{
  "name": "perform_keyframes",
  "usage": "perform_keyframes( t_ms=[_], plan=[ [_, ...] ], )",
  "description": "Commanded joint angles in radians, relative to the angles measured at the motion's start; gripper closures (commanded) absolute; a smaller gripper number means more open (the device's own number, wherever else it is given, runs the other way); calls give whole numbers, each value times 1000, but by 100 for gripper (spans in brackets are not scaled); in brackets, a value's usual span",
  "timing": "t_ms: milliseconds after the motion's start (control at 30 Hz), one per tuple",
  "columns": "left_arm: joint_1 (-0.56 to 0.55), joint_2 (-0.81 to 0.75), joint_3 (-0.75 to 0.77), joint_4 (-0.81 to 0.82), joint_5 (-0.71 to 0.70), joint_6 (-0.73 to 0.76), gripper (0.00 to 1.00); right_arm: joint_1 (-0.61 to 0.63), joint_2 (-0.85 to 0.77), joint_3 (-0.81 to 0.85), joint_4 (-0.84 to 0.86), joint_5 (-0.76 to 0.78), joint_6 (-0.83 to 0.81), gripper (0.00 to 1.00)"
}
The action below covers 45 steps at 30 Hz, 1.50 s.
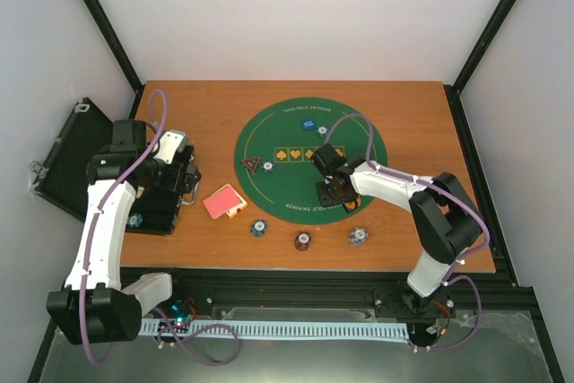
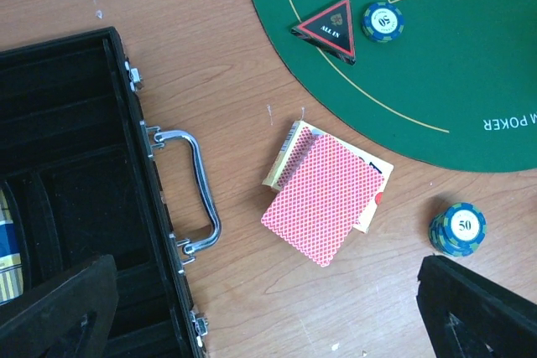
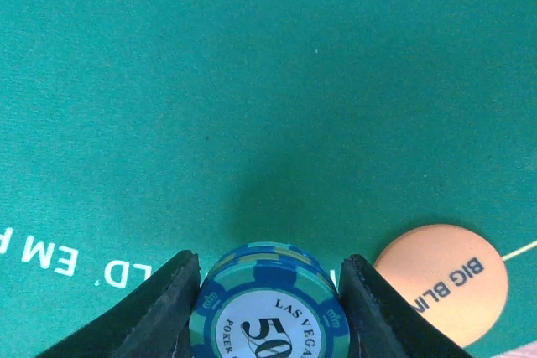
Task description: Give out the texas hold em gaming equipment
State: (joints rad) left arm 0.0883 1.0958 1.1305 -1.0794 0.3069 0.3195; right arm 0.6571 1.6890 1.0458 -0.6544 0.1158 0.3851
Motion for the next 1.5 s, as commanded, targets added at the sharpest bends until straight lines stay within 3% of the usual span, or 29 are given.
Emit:
perform_keyframes(
  t_ms=[0, 300, 467, 533, 733, 1100, 1467],
  plan=[
    [6, -11, 52, -25, 13, 22, 0, -9, 34, -19, 48, -3, -2, 71],
    [7, -8, 51, -24, 17, 21, 0, -14, 48, -45, 59, 5, 7, 66],
    [7, -6, 56, -27, 22, 19, 0, -14, 45, -36, 46, 6, 1, 41],
    [6, -6, 59, -31, 23, 22, 0, -14, 30, -17, 28, 5, -1, 35],
    [7, -4, 56, -31, 18, 25, 0, 43, -60, 69, -69, 55, 8, 31],
    [7, 2, 56, -27, 21, 21, 0, 397, -108, 73, -136, 74, 155, 20],
    [7, -6, 61, -32, 17, 23, 0, 438, -99, -40, -67, 2, 192, 19]
  ],
)
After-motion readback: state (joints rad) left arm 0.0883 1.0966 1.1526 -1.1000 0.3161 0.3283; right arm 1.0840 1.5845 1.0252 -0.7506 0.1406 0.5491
